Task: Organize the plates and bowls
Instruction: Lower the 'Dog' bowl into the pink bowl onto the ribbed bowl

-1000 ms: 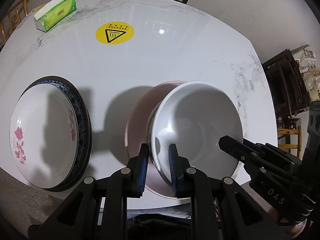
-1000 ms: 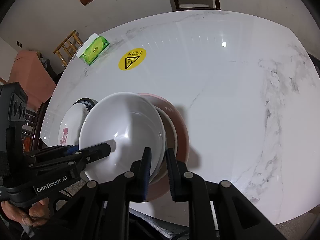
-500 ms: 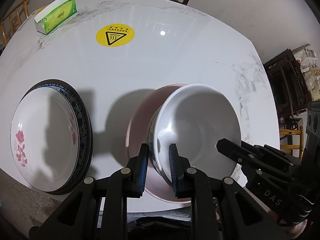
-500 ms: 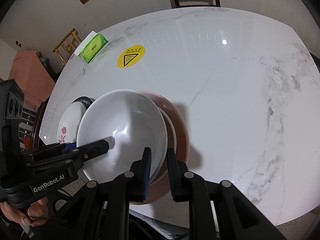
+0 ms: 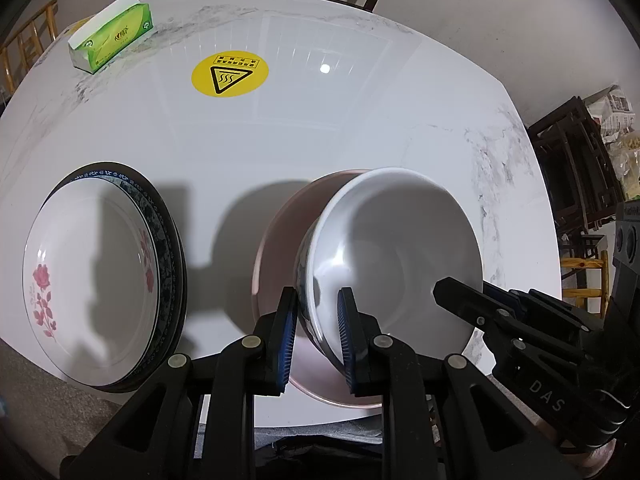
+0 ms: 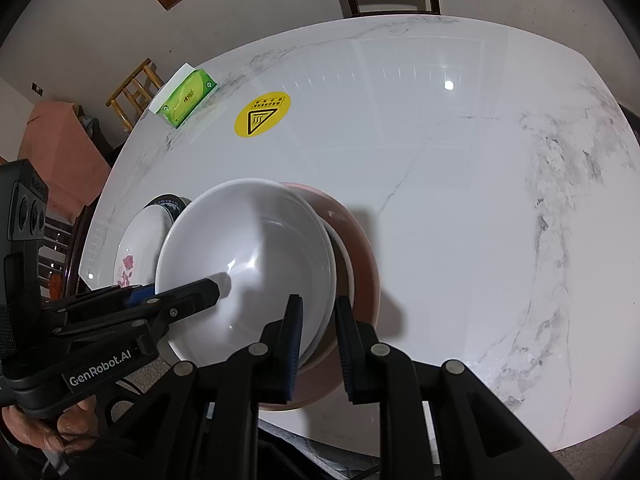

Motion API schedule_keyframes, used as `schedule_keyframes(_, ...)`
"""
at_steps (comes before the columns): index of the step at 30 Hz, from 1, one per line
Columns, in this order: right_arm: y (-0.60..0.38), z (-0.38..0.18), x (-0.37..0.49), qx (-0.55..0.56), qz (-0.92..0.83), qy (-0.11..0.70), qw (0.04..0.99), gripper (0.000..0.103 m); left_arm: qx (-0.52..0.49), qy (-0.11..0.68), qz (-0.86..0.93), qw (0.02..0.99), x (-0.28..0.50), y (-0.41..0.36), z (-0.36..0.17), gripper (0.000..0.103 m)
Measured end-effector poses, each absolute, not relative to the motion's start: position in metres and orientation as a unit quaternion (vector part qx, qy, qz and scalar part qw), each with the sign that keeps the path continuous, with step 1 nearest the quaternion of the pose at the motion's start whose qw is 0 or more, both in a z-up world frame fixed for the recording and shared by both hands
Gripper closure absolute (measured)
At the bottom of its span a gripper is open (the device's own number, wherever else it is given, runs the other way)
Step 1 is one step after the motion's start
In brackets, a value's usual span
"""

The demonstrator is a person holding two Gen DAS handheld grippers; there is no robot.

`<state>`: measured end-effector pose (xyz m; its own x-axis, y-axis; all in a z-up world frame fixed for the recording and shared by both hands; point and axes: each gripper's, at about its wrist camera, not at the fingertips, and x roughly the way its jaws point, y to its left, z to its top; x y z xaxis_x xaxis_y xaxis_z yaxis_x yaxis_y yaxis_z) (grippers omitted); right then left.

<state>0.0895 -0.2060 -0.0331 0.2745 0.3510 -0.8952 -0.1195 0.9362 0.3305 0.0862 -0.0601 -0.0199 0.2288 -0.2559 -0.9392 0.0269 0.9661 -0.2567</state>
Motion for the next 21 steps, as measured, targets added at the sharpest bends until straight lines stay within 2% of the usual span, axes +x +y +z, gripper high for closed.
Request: schedule_keyframes(21,-0.2066,-0.0339,0.0893,0.100,0.144,0.584,0.792,0.082,-0.101,0.613,-0.095,0.778,0.0869,-0.0559,-0.0181,0.087)
